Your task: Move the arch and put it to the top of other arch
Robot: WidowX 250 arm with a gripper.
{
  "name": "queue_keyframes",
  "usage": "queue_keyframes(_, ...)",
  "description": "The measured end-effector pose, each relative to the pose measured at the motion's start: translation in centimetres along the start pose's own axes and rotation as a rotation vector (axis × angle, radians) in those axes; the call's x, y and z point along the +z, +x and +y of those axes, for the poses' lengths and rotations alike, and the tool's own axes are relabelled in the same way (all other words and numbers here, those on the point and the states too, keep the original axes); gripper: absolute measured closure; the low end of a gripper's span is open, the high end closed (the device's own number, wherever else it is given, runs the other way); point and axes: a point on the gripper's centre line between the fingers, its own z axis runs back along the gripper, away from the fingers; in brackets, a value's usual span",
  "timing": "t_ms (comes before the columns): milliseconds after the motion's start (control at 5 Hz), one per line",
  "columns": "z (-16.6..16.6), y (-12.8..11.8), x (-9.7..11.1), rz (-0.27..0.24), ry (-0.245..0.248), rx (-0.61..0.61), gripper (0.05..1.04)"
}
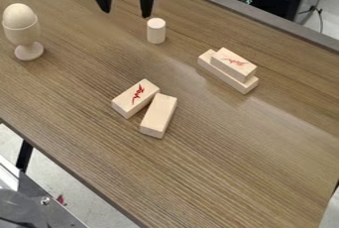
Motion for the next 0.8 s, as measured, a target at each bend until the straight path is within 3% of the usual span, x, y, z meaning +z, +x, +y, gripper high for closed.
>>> queue_keyframes(200,0.0,-0.8,-0.7,0.033,0.0,-0.001,0.085)
queue_keyframes(400,-0.2,-2.2,-1.0,0.068,-0.012,-0.076,0.085)
queue_keyframes(800,-0.3,-3.9,1.5,0.072,-0.007,-0.134,0.085)
